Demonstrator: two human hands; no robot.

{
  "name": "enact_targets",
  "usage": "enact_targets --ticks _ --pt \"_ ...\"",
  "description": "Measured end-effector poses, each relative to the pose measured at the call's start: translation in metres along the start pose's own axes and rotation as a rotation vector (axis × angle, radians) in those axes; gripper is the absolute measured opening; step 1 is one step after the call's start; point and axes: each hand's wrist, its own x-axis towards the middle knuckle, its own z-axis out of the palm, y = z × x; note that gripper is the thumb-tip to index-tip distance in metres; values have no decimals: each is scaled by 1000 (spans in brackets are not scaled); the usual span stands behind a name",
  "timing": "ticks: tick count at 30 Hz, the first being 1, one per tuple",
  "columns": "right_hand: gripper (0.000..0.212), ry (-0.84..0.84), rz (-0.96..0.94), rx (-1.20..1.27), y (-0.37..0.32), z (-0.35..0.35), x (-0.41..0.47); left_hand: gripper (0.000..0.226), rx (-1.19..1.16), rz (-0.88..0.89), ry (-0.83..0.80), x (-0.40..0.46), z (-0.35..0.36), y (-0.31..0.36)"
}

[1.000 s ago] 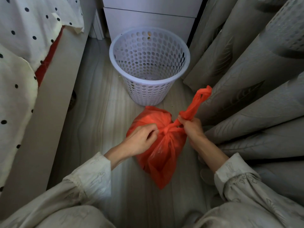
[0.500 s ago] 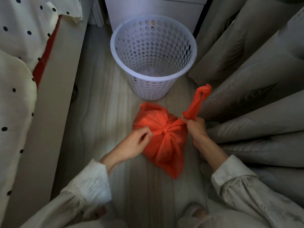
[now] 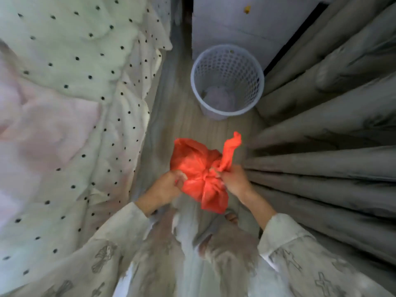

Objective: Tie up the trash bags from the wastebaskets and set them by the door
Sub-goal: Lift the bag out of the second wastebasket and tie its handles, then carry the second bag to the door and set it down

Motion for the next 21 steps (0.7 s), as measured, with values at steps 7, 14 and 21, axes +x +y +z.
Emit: enact_targets --ticks 7,14,21 --pt "37 -67 -60 8 -112 -21 -175 25 -230 -240 127 -166 -55 125" --pt "29 -223 -170 -129 -154 -31 -300 25 -557 -229 405 -321 -85 190" --pt "21 -444 -551 -538 -160 -7 -417 23 -841 -398 944 -493 -33 188"
